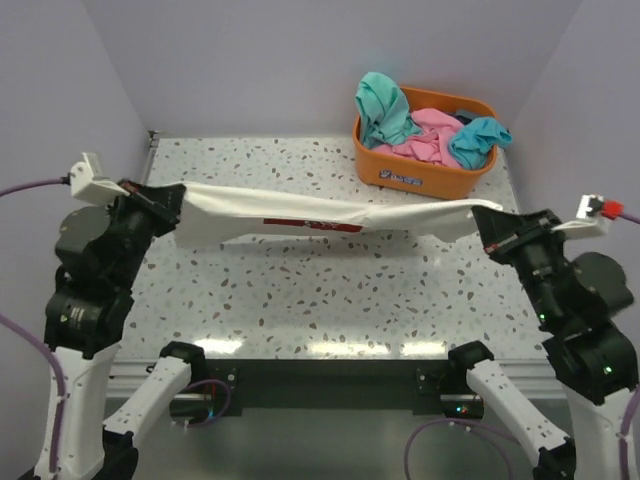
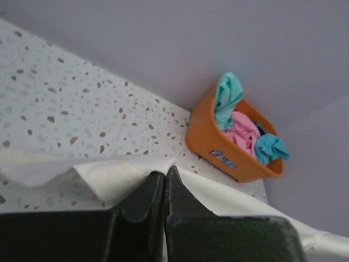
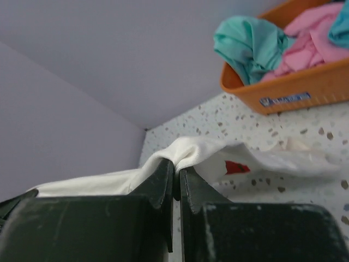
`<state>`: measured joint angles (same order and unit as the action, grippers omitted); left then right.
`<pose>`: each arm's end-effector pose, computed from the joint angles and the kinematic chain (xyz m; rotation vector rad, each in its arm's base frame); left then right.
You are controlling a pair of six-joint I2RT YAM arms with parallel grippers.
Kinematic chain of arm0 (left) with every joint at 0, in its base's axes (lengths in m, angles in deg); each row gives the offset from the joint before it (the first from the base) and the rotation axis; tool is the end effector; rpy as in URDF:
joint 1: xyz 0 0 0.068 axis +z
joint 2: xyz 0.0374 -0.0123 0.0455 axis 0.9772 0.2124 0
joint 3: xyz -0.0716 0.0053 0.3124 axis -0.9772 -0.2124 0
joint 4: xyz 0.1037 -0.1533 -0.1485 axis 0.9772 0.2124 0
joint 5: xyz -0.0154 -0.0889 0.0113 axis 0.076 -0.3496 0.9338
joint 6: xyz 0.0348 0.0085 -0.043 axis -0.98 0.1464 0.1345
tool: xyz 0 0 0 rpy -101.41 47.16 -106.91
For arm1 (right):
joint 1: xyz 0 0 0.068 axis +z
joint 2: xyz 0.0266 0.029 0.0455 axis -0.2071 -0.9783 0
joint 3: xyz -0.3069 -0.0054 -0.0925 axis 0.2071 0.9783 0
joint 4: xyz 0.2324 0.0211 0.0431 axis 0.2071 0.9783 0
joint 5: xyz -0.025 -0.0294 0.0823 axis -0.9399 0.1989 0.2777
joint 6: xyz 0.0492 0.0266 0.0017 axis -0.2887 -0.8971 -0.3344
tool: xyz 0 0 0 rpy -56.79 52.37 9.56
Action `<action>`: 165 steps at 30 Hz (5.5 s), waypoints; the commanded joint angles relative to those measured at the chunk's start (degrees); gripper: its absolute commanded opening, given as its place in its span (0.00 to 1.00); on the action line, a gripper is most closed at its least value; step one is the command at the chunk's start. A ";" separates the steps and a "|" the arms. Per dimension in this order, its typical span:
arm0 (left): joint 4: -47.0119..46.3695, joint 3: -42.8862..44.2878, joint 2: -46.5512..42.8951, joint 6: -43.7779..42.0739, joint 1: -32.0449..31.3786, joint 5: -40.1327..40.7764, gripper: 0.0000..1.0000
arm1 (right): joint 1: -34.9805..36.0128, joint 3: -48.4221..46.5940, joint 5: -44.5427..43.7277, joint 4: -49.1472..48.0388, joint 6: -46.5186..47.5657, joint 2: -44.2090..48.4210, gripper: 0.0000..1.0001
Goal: Fold and stack the t-shirts
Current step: Flatten the tshirt out, then fold the tshirt
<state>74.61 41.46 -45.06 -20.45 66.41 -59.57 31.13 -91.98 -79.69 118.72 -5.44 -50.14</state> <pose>0.0540 -0.0052 0.4646 -0.5604 1.6671 -0.5501 0.0084 -0.0044 0.4588 0.5146 1.5908 0.7215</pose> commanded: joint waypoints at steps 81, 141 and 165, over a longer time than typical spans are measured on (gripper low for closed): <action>-24.74 -17.16 47.38 -10.43 7.82 -3.06 0.00 | -8.37 14.42 8.13 1.54 17.52 -31.57 0.00; -17.44 -16.71 46.69 -6.03 9.14 -3.32 1.00 | -7.49 25.67 14.90 -23.07 14.98 -58.72 0.99; -19.56 -20.16 49.58 -2.87 9.05 -0.34 0.00 | -7.58 26.03 12.18 -20.25 15.77 -56.79 0.99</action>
<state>55.14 18.90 4.87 -23.48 75.21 -62.22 23.50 -68.20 -68.63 96.08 10.26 -105.16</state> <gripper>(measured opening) 0.027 0.985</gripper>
